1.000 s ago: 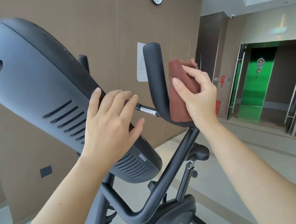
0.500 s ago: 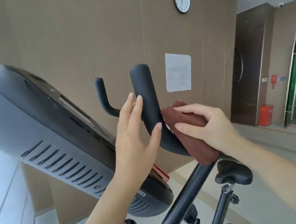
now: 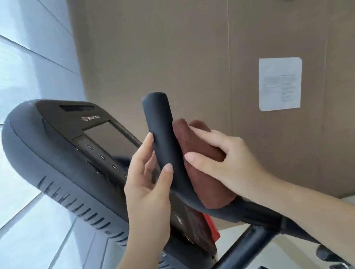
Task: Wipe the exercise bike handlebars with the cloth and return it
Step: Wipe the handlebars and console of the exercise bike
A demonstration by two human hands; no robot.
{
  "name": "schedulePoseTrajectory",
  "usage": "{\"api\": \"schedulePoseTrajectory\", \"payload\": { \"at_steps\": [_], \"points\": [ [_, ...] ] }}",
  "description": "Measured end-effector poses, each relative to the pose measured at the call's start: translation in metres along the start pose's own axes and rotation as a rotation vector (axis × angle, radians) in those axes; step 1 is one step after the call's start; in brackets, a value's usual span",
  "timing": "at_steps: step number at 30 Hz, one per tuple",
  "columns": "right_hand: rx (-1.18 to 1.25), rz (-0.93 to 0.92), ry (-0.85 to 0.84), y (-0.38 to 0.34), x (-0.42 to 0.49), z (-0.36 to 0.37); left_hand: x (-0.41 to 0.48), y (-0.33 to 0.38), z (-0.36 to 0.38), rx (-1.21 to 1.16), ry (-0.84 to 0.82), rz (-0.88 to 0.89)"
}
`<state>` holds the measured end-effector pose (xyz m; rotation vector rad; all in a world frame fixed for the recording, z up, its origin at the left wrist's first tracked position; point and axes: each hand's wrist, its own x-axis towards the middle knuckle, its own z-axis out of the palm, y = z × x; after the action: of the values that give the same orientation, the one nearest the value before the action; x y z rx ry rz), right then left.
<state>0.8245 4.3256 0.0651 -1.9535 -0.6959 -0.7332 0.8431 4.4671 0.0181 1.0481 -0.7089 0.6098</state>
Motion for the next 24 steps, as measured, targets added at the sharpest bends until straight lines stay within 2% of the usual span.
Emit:
{"api": "schedulePoseTrajectory", "payload": {
  "at_steps": [3, 6, 8, 12, 19, 24],
  "points": [
    [0.032, -0.025, -0.079, -0.005, 0.005, -0.015, -0.002, 0.001, 0.002, 0.027, 0.021, -0.003],
    [0.215, -0.078, 0.078, -0.009, 0.032, -0.020, -0.004, 0.005, 0.004, 0.095, 0.044, -0.011],
    [0.241, -0.096, 0.135, -0.011, 0.050, -0.007, -0.004, 0.007, 0.006, 0.137, 0.059, -0.016],
    [0.353, -0.062, 0.103, -0.003, 0.058, 0.017, -0.007, 0.008, 0.008, 0.153, 0.075, -0.017],
    [0.352, -0.145, 0.098, 0.003, 0.059, 0.017, -0.007, 0.005, 0.013, 0.208, 0.140, 0.009],
    [0.343, -0.178, 0.008, 0.002, 0.060, 0.009, -0.009, 0.009, 0.017, 0.219, 0.193, -0.030]
  ]
}}
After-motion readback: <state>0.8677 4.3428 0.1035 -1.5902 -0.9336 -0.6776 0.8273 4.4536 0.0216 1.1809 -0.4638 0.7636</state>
